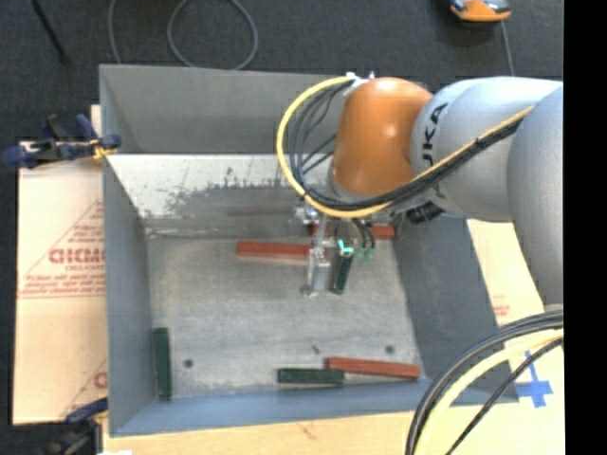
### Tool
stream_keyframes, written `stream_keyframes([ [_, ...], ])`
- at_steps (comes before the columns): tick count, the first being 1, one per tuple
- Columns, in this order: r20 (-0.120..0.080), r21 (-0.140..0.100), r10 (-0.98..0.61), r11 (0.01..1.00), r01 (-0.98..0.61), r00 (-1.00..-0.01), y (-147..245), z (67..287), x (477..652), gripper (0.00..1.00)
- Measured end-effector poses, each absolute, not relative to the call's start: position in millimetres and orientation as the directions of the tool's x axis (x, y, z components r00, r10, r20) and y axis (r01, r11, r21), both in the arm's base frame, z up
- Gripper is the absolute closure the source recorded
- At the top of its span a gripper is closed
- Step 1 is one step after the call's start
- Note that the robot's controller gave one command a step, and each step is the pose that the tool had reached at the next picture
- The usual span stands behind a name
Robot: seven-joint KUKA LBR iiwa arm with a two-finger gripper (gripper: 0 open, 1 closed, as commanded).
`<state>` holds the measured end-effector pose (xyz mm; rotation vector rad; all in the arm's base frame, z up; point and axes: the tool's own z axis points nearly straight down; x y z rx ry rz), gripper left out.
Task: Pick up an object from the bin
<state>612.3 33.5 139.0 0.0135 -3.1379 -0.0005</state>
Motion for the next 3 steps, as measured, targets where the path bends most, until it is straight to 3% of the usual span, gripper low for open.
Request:
stream_keyframes([
  [1, 0.001, -0.001, -0.122, 0.993, -0.122, -0.993, 26.3, 67.4, 636.2, 0.00],
  [2, -0.002, 0.000, -0.114, 0.993, -0.114, -0.993, 18.2, 71.1, 653.4, 0.00],
  [3, -0.005, 0.000, -0.113, 0.994, -0.113, -0.994, 18.2, 71.6, 653.8, 1.00],
])
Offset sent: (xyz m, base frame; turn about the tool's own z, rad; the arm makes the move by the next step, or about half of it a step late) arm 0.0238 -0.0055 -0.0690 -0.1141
